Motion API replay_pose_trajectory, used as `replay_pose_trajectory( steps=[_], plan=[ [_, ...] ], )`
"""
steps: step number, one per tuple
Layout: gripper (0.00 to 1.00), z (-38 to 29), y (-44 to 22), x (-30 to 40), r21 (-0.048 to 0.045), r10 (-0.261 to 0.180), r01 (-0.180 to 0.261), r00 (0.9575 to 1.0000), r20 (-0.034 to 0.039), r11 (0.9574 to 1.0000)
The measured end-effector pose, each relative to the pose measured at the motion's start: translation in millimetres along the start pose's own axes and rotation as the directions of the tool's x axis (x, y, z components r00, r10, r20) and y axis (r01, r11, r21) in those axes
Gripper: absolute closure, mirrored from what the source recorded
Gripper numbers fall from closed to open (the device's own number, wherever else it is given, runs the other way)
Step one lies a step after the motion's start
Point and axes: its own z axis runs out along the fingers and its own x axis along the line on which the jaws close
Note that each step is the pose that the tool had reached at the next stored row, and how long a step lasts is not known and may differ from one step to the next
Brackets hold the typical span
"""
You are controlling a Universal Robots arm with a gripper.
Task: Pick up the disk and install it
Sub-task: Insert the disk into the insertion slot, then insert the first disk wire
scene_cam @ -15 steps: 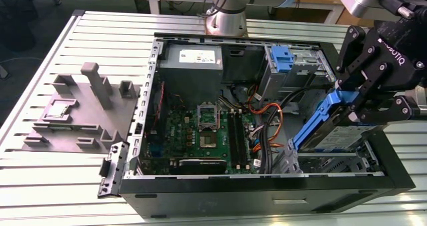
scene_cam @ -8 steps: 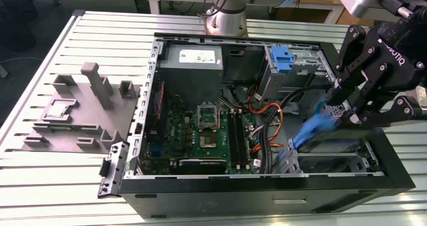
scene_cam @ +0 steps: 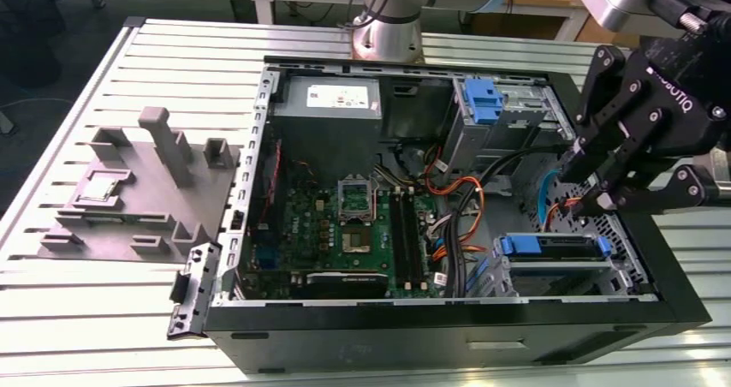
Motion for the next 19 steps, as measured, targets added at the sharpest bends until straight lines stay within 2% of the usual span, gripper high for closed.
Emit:
replay_pose_trajectory(
  steps=[1, 4, 7, 10, 19],
  plan=[
    [0.64, 0.0, 0.0, 0.0, 0.0, 0.0, 0.0, 1.0, -0.0001, 1.0],
    [0.7, 0.6, 0.0, 0.0, 0.0005, 0.0, 0.0, 1.0, 0.0001, 1.0],
    [0.87, 3.1, -0.1, 0.1, 0.0109, 0.0, 0.0, 1.0, 0.0002, 0.9999],
    [0.9, 5.9, -0.2, 0.1, 0.0228, -0.001, 0.0, 1.0, 0.0004, 0.9997],
    [0.9, 6.2, -0.2, 0.1, 0.0236, -0.001, 0.001, 1.0, 0.0004, 0.9997]
  ],
)
